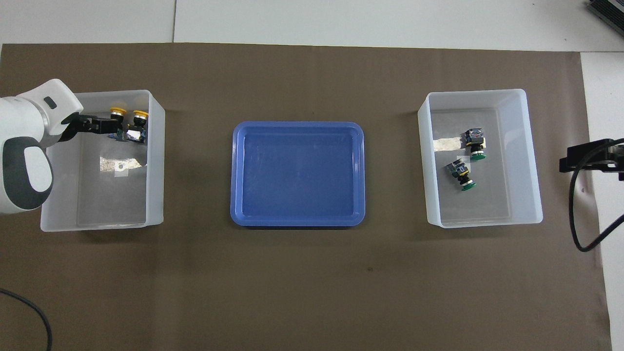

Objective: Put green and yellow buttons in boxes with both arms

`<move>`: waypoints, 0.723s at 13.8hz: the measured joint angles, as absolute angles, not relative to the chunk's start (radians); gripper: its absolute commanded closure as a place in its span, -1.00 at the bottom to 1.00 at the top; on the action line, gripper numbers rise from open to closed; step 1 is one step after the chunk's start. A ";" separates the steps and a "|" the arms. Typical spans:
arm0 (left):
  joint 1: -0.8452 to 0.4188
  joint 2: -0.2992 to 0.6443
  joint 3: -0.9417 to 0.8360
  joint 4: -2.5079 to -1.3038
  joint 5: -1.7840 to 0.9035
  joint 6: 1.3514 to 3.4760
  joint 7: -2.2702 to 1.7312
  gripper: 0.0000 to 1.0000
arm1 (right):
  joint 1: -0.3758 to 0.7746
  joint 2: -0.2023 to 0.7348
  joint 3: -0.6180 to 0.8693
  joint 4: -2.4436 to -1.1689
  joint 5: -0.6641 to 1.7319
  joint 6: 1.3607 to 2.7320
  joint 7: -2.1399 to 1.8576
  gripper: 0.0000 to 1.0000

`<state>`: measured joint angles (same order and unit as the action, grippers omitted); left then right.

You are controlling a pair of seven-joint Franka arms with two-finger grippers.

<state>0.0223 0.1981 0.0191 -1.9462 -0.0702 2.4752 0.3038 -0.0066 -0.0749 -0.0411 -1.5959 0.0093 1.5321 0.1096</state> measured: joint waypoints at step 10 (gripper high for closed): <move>-0.074 -0.048 0.018 -1.914 -0.070 2.068 0.146 -1.00 | -0.007 -0.075 -0.041 -1.596 0.009 1.532 0.110 -1.00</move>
